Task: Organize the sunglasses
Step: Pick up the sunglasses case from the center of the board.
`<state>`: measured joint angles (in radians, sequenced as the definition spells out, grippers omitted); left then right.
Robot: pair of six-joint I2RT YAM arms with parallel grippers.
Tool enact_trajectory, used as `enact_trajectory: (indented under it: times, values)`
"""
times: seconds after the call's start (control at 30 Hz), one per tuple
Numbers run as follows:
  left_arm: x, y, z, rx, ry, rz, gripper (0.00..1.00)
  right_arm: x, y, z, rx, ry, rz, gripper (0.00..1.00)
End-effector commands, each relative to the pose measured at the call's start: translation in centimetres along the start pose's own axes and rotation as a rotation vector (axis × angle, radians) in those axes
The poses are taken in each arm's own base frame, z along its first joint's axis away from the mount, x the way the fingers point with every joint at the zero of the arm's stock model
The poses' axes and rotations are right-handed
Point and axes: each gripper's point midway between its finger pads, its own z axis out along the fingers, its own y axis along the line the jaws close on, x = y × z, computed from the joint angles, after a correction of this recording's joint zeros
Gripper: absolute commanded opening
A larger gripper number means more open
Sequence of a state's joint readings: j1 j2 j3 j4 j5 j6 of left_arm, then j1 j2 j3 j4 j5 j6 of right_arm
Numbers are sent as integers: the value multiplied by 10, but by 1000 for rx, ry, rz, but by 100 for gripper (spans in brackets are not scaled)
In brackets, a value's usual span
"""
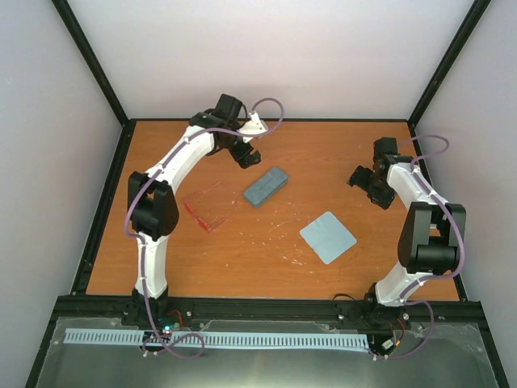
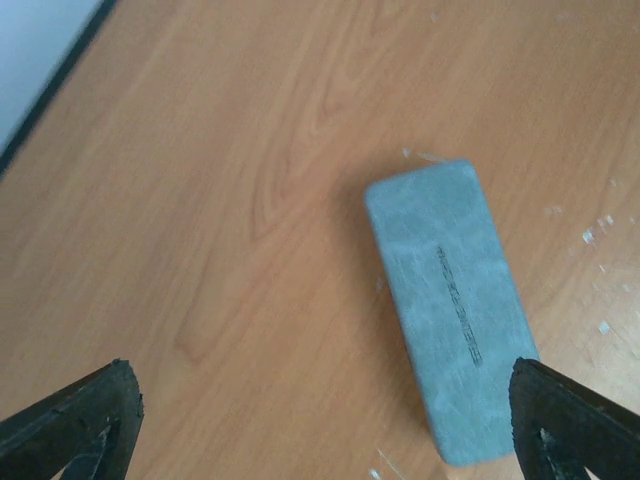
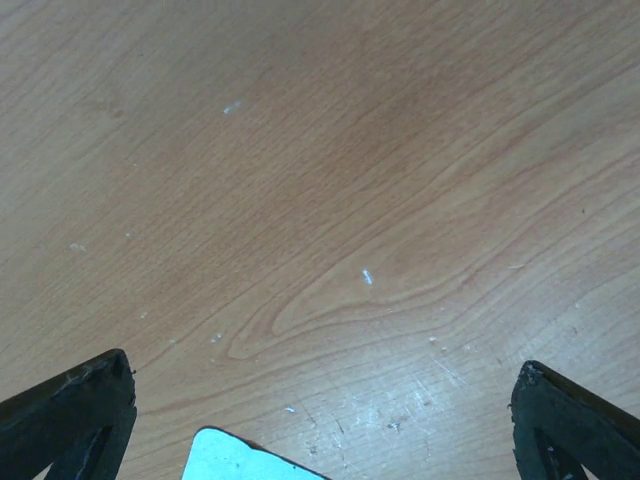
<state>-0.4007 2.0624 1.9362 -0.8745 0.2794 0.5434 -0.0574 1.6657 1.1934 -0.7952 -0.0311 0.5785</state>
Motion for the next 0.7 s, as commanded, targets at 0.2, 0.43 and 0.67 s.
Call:
enact_trajectory:
  times: [0.2,0.43,0.67]
  values:
    - [-17,5,19,-145,133,6,100,-29,25,-40,-101,-112,-68,100]
    - [-3,-3,33,-163,208,-1,100,-27,36,-39,-150,-82,-72,100]
    - [-4,-2,37,-164,200,5,100,-20,39,-36,-192,-76,-52,100]
